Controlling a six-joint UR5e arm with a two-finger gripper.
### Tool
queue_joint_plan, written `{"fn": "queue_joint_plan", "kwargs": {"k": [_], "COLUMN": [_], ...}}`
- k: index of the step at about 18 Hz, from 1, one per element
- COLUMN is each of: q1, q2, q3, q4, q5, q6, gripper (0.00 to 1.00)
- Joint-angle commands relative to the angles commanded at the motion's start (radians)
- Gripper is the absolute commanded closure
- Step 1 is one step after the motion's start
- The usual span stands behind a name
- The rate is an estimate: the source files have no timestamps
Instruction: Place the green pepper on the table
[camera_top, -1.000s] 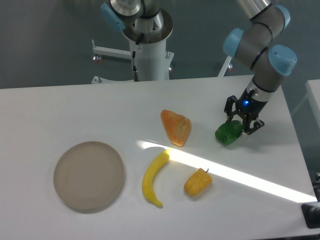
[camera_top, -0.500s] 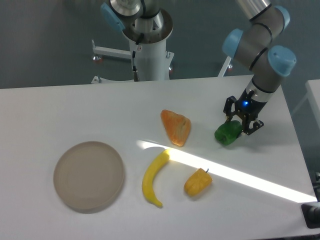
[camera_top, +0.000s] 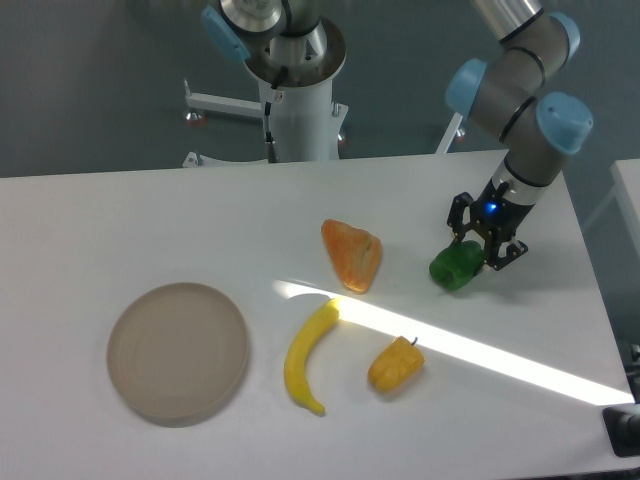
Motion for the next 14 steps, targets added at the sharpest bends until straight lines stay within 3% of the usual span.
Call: {"fn": "queue_joint_plan", "kwargs": {"k": [1,3,8,14], "q1": [0.002,0.002,0.002,-0.046], "q2": [0.002,0.005,0.017,0.089], "q3": [0.002,0.000,0.015,0.046], "q4": [0.000,0.000,-0.002,-0.003], "q5": [0.000,-0.002,-0.008,-0.008], "q6": [0.002,0.000,-0.047,-0.092], "gripper": [0.08,0.00,0.00,0.00]}}
